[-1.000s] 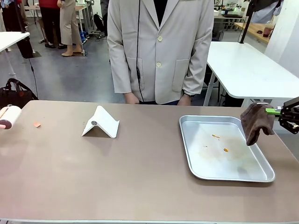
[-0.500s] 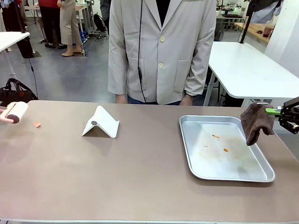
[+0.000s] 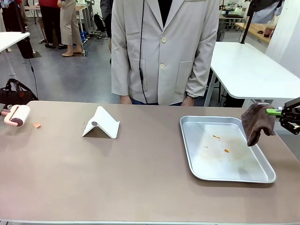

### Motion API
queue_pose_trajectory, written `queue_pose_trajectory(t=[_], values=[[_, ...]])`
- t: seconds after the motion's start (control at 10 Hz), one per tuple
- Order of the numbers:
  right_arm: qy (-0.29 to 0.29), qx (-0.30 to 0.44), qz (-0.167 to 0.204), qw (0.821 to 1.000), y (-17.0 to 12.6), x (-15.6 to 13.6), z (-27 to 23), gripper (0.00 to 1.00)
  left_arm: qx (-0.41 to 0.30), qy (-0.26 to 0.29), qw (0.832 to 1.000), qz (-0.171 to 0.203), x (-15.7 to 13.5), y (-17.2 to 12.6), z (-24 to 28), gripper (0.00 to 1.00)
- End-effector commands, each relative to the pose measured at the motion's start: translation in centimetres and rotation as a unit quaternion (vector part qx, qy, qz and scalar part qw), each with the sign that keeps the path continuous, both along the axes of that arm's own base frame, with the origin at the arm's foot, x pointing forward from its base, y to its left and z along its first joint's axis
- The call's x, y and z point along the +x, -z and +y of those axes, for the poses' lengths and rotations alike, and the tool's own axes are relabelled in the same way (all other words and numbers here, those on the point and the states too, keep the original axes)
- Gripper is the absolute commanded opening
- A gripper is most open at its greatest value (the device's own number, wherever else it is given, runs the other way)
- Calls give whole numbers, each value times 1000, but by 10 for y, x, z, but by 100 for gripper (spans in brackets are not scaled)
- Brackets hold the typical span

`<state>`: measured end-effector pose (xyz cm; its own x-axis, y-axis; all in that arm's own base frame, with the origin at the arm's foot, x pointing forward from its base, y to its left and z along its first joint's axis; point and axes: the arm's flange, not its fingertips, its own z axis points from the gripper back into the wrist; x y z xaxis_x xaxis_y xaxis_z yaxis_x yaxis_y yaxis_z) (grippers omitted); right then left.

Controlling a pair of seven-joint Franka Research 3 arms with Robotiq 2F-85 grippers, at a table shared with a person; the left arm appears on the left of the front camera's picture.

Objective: Clean the surface of the table.
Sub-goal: If a person points to the right, clean the right side of the table with your right hand, and if they point to the left, clean the left side with your left hand.

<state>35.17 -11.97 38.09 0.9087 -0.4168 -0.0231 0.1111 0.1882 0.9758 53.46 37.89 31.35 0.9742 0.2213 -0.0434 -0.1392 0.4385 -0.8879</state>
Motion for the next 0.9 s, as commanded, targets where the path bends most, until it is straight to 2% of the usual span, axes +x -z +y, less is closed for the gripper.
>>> queue_pose_trajectory(t=[0.0, 0.5, 0.8], values=[[-3, 3, -1, 1000, -4, -2, 0, 0, 20, -1, 1000, -14, -12, 2, -18, 22], [-3, 3, -1, 1000, -4, -2, 0, 0, 53, 22, 998, -38, -20, 9, -33, 22], [-3, 3, -1, 1000, -4, -2, 0, 0, 54, 36, 998, -22, -20, 13, -48, 22]])
